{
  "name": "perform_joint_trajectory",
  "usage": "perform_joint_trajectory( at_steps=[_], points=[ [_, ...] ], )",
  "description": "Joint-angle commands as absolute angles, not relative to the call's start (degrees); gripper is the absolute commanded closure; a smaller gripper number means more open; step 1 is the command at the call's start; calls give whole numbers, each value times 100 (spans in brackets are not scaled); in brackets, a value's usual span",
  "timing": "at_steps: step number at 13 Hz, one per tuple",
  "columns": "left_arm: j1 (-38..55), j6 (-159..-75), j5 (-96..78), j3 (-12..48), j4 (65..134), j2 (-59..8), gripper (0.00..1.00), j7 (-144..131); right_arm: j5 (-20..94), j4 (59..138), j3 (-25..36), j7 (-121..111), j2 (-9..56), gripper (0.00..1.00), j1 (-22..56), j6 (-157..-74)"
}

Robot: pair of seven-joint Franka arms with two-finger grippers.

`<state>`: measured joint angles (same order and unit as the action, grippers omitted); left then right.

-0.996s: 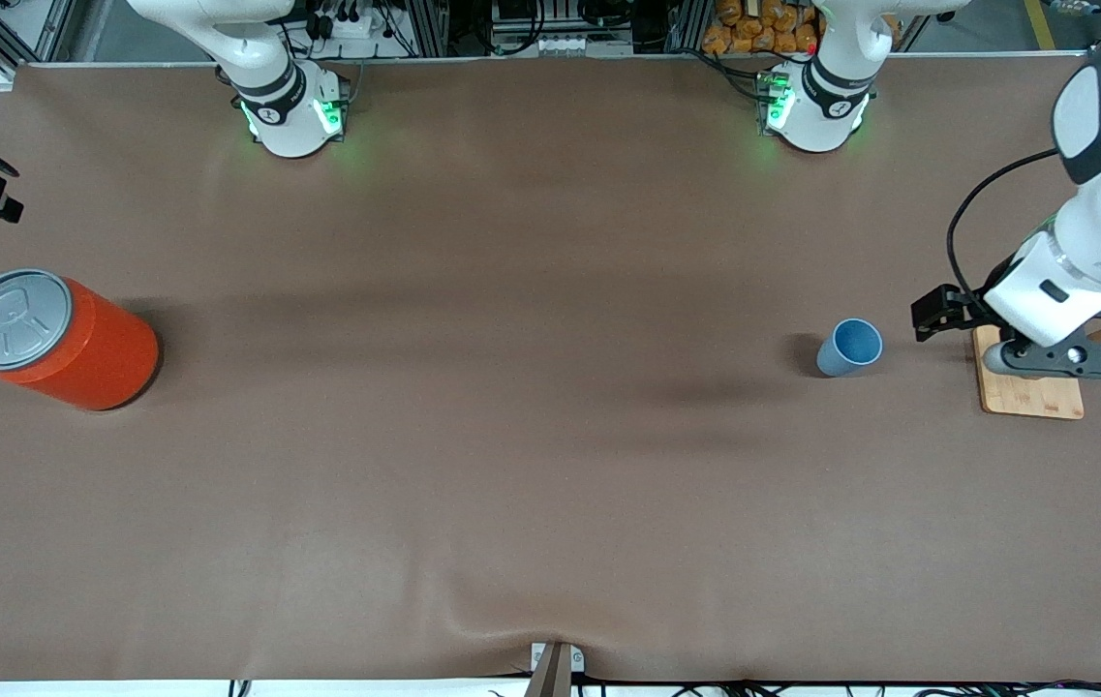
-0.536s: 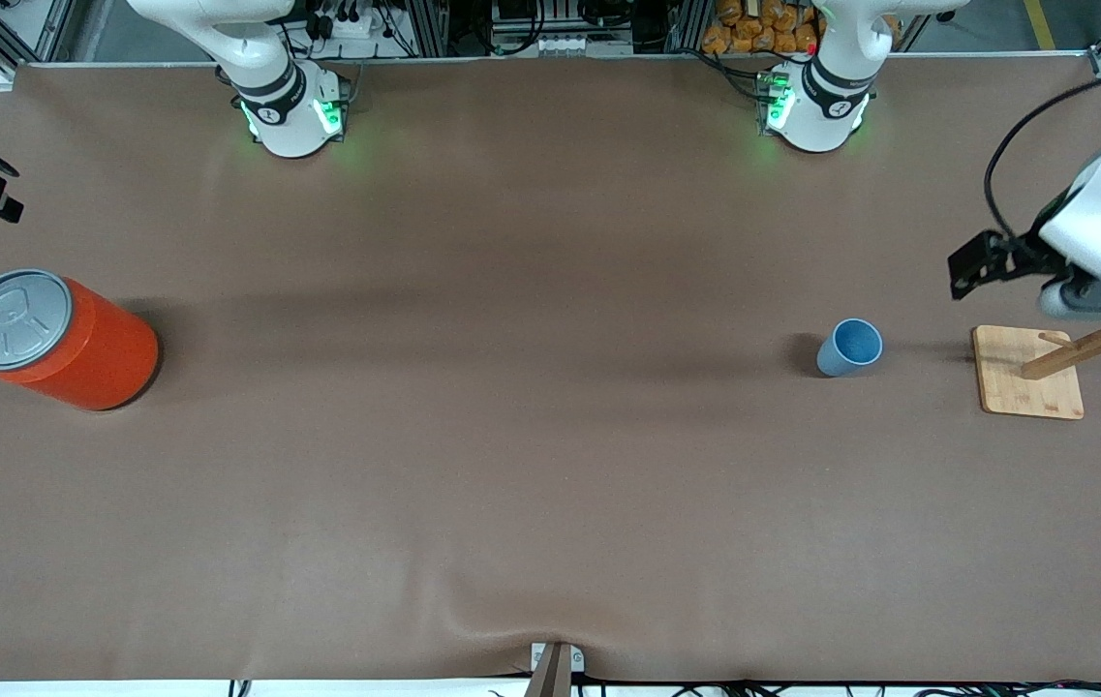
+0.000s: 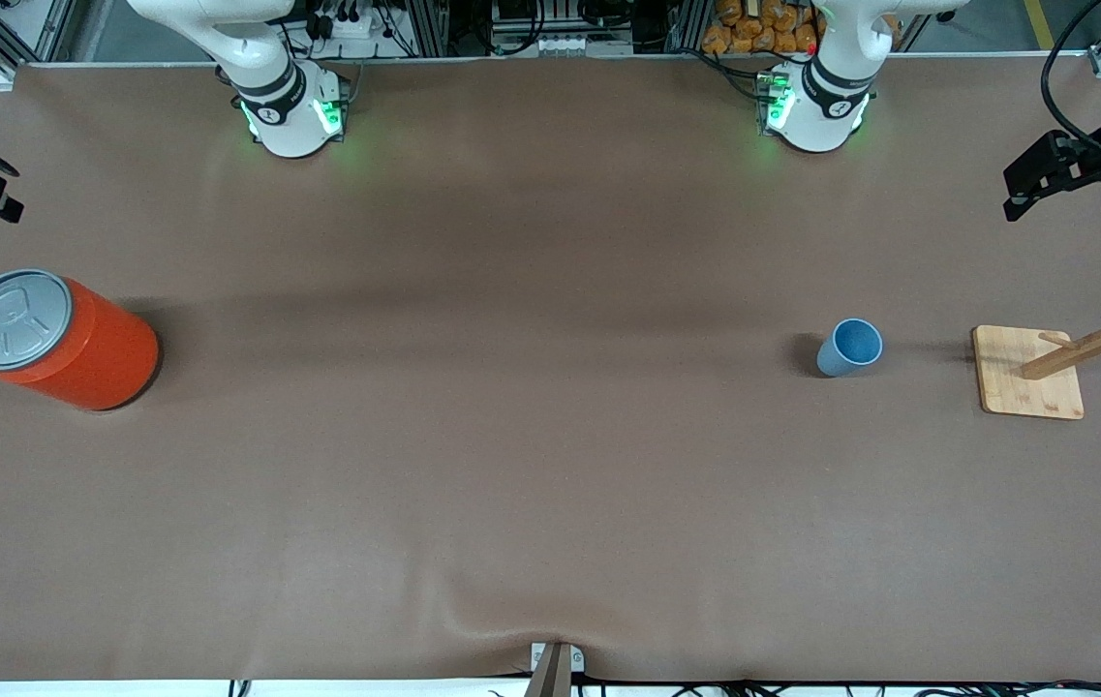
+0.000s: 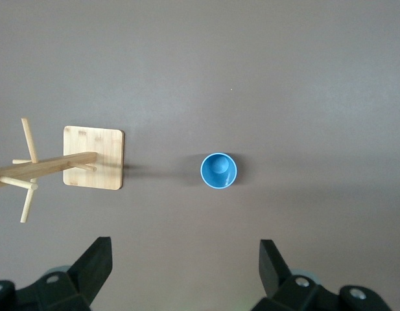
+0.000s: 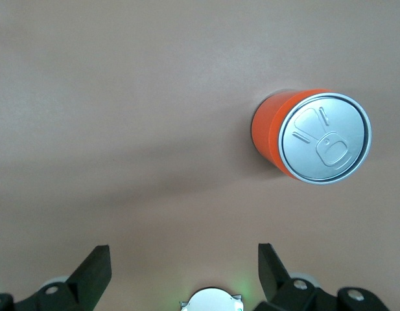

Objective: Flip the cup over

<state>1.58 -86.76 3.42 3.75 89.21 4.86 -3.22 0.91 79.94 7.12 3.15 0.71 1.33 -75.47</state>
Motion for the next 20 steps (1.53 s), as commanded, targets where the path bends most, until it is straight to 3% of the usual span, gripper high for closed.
perform_joint_trajectory(
  at_steps=[1, 7, 20],
  points=[
    [149, -8858, 387, 396, 8921, 326, 0, -299, 88, 7919, 668, 404, 79, 0, 114, -7515],
    [185, -8947, 0, -430, 8912, 317, 0, 325, 88, 7919, 668, 404, 79, 0, 114, -7515],
    [158, -8930, 88, -62, 8921, 334, 0, -438, 79, 7919, 668, 404, 79, 0, 105, -7515]
  ],
)
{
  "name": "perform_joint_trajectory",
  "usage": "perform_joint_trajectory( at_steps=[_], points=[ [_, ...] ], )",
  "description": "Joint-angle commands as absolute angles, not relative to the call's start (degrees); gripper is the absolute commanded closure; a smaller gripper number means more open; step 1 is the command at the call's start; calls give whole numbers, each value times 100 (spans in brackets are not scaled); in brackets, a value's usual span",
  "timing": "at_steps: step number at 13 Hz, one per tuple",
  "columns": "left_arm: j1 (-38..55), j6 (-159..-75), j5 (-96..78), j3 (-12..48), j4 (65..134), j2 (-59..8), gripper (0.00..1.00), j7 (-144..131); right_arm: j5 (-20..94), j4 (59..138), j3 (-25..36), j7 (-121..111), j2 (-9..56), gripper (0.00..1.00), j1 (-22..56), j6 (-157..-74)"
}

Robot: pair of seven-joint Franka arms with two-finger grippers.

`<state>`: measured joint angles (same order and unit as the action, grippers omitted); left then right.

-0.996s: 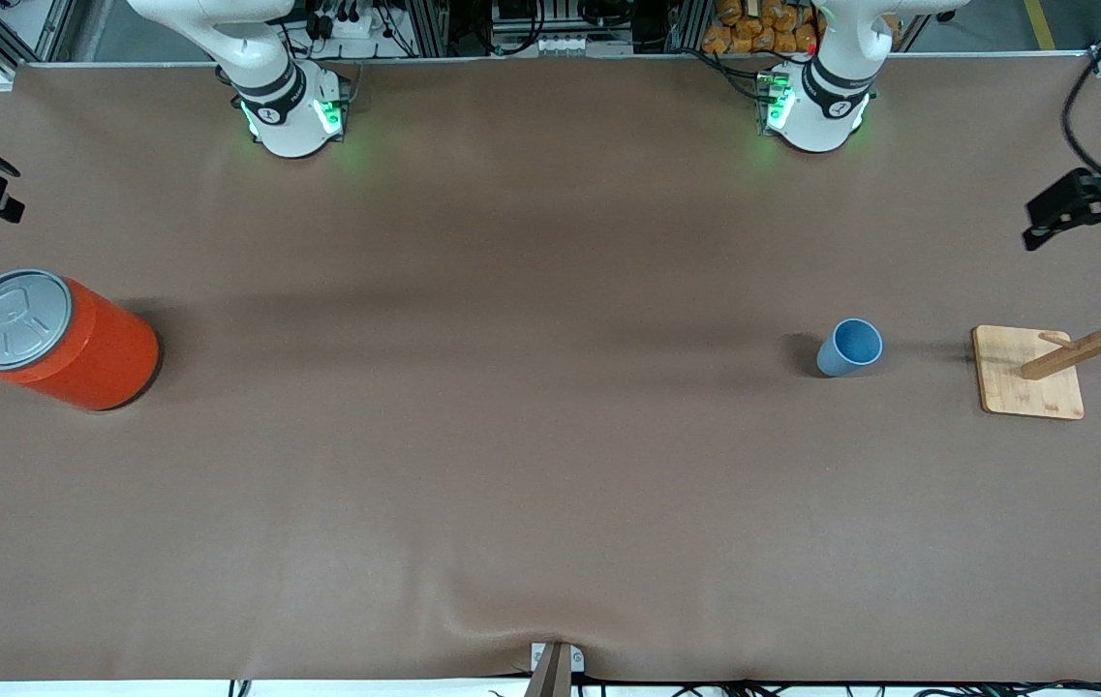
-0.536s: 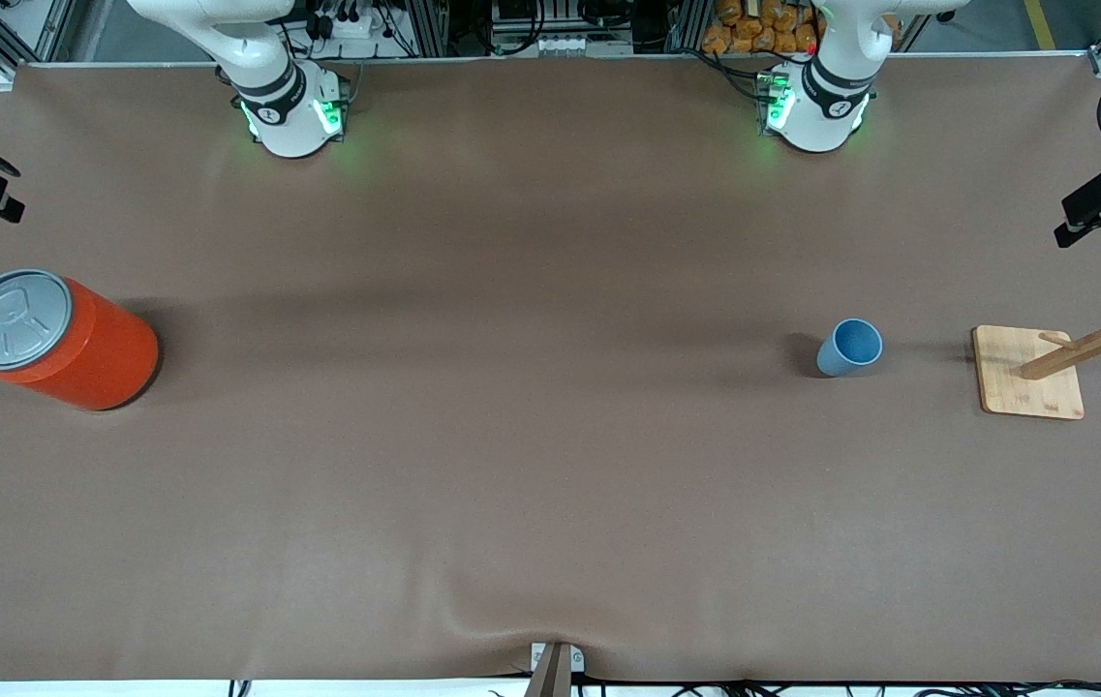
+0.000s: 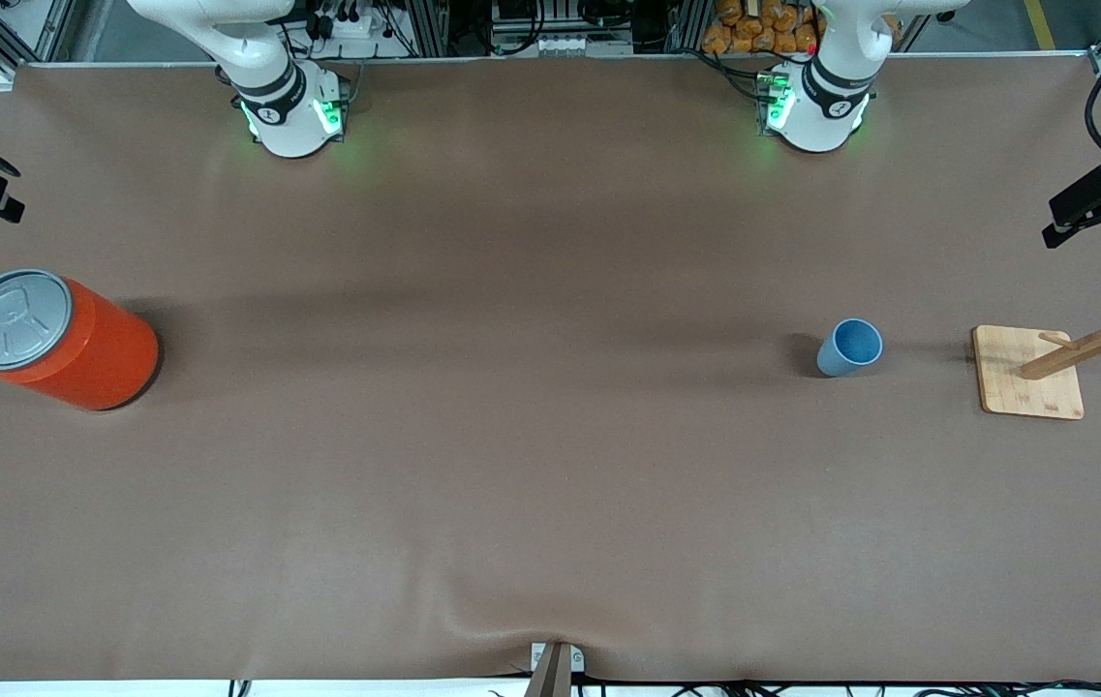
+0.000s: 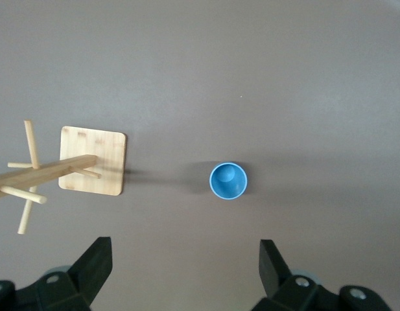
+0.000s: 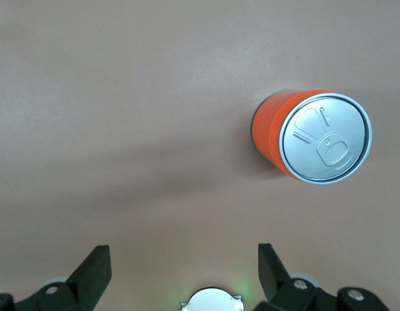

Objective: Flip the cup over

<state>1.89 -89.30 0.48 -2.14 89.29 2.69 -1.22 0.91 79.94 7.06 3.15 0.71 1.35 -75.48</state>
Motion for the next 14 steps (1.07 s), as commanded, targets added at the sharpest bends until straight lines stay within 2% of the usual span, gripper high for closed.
perform_joint_trajectory(
  at_steps=[1, 14],
  points=[
    [158, -8930, 79, -62, 8921, 334, 0, -405, 79, 7919, 668, 404, 79, 0, 114, -7515],
    [123, -8772, 26, 44, 8789, 299, 0, -352, 79, 7919, 668, 404, 79, 0, 105, -7515]
  ],
)
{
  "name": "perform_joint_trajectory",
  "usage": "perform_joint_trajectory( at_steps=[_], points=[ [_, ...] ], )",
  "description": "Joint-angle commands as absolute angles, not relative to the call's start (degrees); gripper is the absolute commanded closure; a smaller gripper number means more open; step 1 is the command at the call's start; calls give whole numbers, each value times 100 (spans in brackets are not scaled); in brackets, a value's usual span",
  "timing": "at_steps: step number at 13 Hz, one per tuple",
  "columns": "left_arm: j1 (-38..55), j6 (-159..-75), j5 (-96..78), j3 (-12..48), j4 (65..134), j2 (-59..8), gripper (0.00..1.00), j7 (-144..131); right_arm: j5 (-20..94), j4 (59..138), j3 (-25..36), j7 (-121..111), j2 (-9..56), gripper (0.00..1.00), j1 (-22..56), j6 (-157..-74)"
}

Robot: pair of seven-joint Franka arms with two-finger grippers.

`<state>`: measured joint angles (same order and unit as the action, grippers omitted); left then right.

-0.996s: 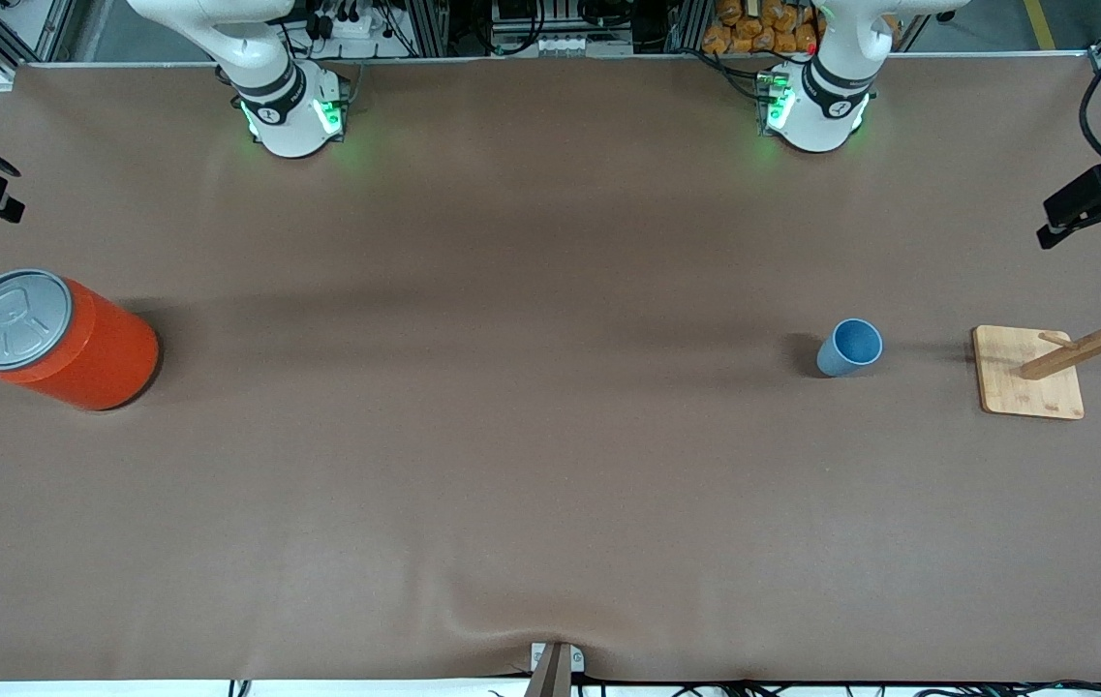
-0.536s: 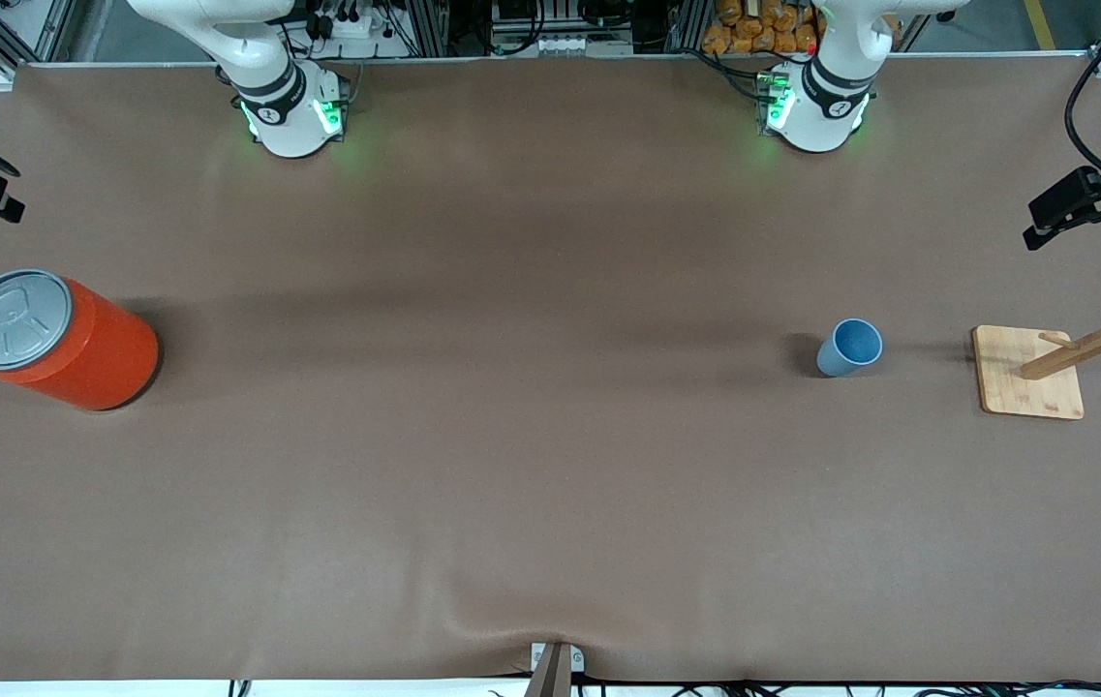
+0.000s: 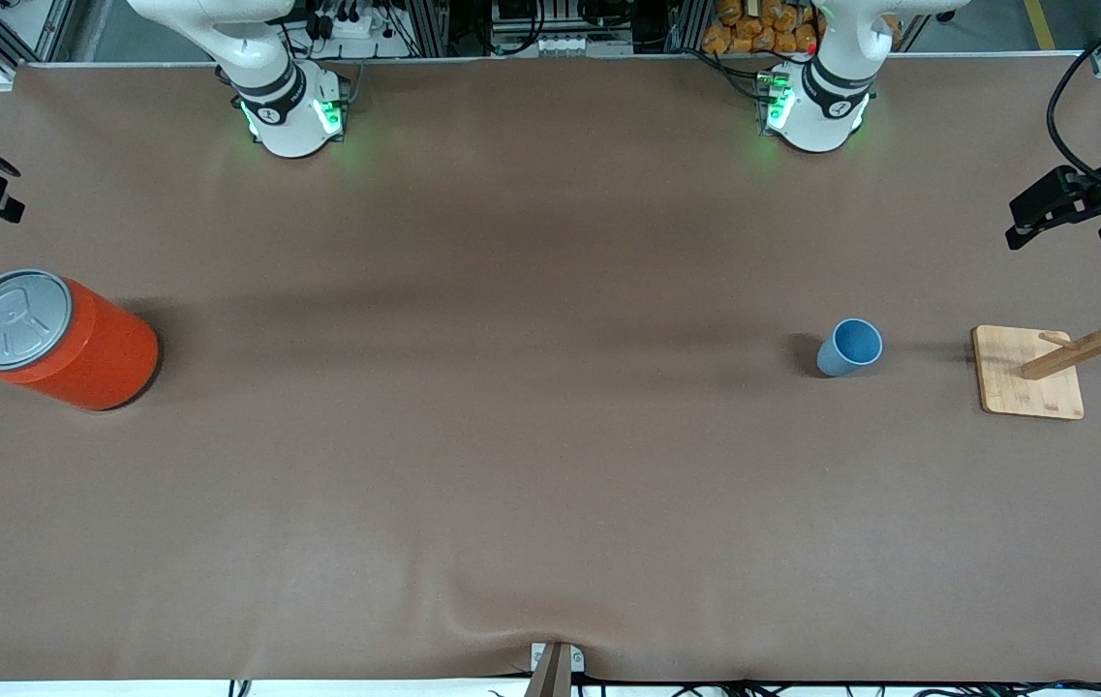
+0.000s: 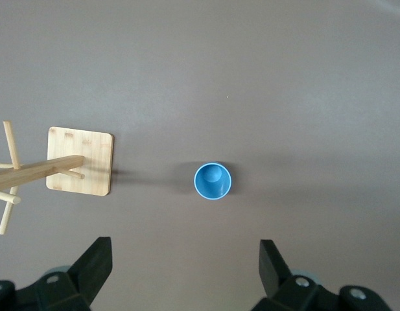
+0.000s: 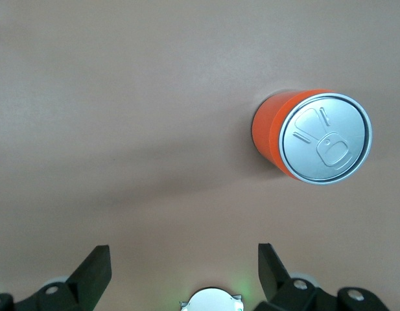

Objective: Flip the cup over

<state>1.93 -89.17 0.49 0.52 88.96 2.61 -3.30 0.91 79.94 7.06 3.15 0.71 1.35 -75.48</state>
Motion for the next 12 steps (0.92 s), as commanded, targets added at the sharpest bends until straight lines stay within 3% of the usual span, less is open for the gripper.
perform_joint_trajectory(
  at_steps=[1, 12],
  points=[
    [106, -8763, 9, 18, 8789, 299, 0, -352, 79, 7919, 668, 404, 79, 0, 105, -7515],
    [114, -8675, 0, 26, 8745, 281, 0, -352, 79, 7919, 668, 404, 79, 0, 105, -7515]
  ],
)
